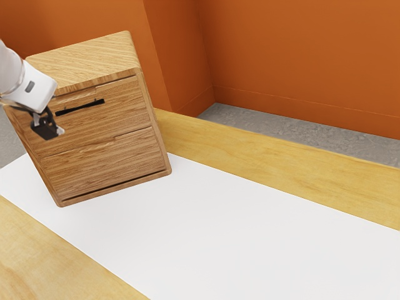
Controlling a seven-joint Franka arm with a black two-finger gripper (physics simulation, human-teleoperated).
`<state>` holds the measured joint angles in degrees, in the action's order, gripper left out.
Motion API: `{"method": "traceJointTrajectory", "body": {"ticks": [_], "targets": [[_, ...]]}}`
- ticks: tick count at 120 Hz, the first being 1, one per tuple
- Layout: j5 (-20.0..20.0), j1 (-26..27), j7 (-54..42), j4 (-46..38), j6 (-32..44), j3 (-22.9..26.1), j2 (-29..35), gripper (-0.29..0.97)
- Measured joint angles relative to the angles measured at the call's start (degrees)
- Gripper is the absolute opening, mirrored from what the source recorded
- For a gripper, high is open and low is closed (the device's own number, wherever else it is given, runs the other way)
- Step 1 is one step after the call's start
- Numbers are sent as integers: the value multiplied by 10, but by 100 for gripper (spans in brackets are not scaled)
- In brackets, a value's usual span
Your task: Pull the drawer handle with one arm to open the drawer
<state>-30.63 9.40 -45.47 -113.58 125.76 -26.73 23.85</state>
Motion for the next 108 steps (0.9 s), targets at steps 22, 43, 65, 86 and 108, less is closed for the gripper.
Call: {"method": "traceJointTrajectory", "body": {"ticks": [22, 43, 65, 86, 108], "targets": [[1, 0, -4, 4, 15, -14, -5, 68], [3, 11, -7, 1, 22, -19, -22, 68], [9, 32, -9, 1, 31, -45, -34, 68], [13, 41, -11, 18, 37, -50, -56, 68], [23, 47, -12, 29, 46, -54, -87, 68]]}}
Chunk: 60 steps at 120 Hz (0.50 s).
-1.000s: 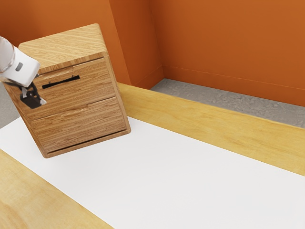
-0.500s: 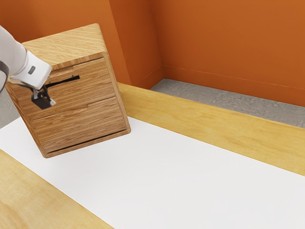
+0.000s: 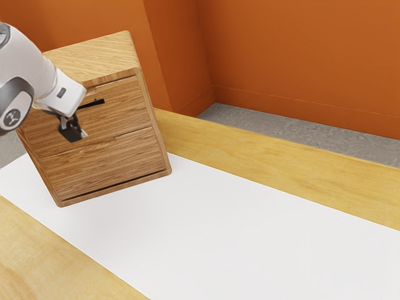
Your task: Pull the drawer handle with one arm to open the drawer
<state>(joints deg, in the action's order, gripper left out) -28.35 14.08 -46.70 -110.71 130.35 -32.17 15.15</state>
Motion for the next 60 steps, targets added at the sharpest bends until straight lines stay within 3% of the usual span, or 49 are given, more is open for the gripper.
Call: {"method": "traceJointTrajectory", "body": {"ticks": [60], "targets": [[18, 1, -5, -1, 25, -9, -31, 69]]}}
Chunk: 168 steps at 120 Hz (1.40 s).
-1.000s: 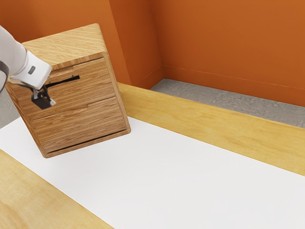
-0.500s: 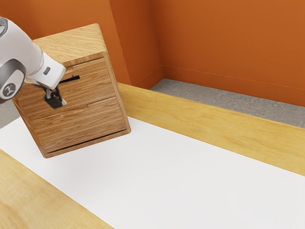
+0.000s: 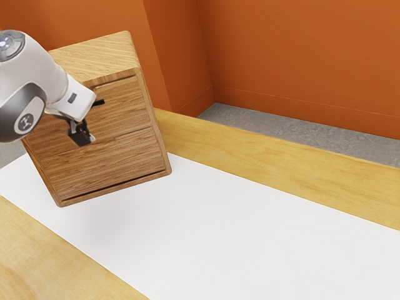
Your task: Pull the drawer handle with one arm to open the drawer
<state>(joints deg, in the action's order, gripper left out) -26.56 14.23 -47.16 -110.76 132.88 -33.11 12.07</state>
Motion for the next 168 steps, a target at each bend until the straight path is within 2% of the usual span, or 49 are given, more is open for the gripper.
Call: {"method": "traceJointTrajectory", "body": {"ticks": [23, 55, 117, 150, 168], "targets": [[4, 4, -1, -8, 5, -2, 3, 67], [4, 20, -2, -33, -2, -2, 44, 66], [3, 52, -2, -94, -19, -2, 106, 71], [2, 73, -1, -107, -35, -2, 134, 63], [-15, 75, 0, -108, -51, 1, 157, 47]]}}
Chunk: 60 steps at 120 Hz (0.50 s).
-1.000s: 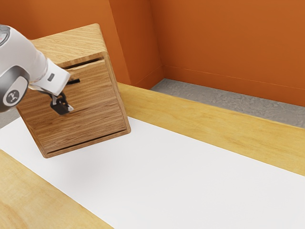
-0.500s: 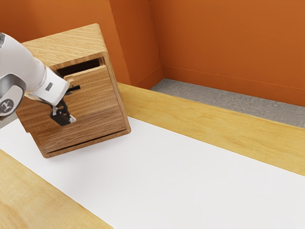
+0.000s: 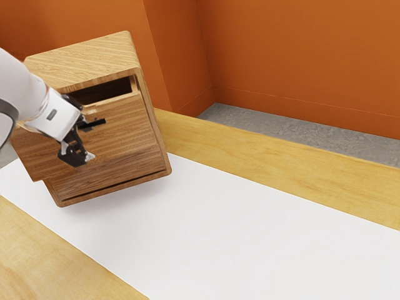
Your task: Pull the drawer handle with one arm to open the drawer
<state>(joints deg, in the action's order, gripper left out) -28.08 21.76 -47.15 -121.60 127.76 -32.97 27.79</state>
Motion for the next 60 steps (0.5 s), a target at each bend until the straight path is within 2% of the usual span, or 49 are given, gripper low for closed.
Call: {"method": "traceJointTrajectory", "body": {"ticks": [16, 36, 60], "targets": [[-4, -2, 0, 1, -11, 7, 17, 46], [-4, -2, 0, -12, -27, 12, 32, 59], [-3, -2, 0, -23, -39, 21, 52, 63]]}}
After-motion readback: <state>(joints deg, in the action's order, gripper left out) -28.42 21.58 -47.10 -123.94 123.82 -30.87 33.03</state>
